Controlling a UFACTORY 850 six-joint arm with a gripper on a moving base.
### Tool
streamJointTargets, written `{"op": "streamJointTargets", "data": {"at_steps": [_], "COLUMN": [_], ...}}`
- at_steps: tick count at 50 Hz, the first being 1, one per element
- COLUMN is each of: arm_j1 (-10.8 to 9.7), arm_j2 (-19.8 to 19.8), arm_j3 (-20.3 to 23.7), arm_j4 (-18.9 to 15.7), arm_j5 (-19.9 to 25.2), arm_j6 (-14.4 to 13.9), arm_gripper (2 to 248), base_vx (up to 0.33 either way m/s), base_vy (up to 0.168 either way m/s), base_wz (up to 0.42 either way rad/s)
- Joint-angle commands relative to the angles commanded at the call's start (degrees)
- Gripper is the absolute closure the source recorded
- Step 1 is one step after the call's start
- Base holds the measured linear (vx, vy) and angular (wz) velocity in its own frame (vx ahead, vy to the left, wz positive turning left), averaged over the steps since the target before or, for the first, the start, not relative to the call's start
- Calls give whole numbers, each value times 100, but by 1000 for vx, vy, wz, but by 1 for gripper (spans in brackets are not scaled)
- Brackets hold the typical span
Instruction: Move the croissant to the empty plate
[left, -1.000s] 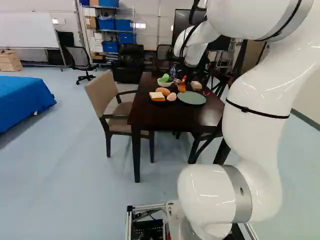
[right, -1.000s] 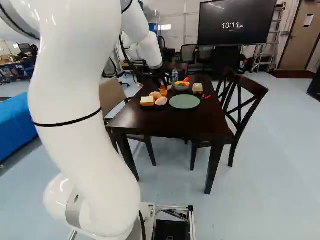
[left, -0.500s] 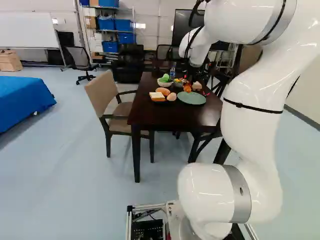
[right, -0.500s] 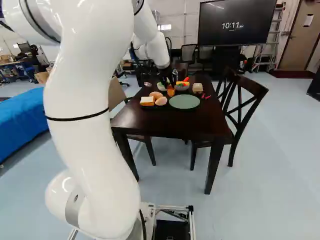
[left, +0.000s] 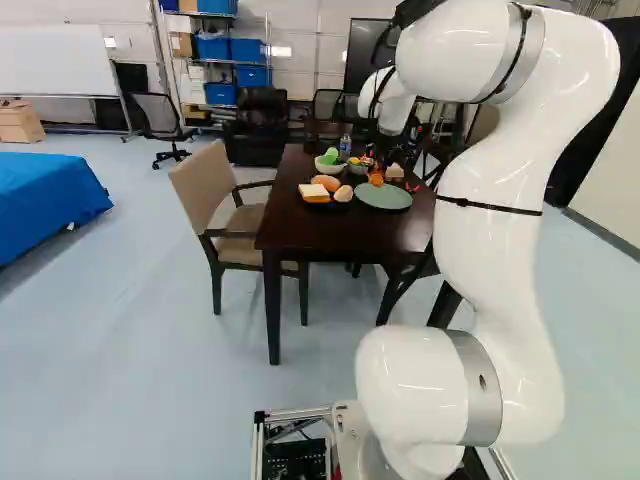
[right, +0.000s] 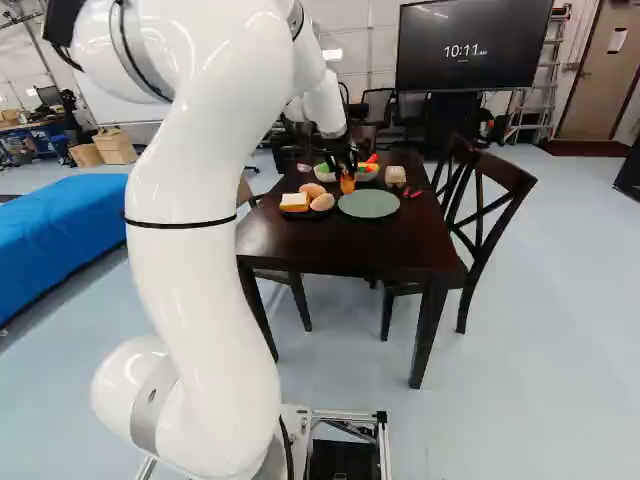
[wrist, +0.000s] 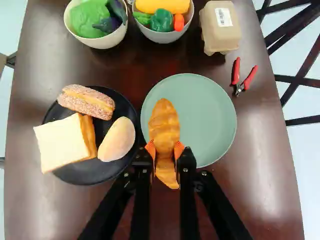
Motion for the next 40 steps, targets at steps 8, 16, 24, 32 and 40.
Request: {"op": "streamJointTargets", "data": {"at_steps": [8,16,24,32,40], "arm_j1": [-96,-196,-272,-334,-381], "arm_j2": [-268,-520,-755,-985,-1204], "arm_j3": [-232,-449,-647,-844,-1029], "arm_j4": [56,194,354,511,562], "arm_j5": [-94,-154,-184,-212,-230], "arm_j6": [0,0,0,0,0], "arm_gripper": [188,188,188,188,188], "base_vx": [0,0,0,0,0], "base_vy": [0,0,0,0,0], "base_wz": [0,0,0,0,0]}}
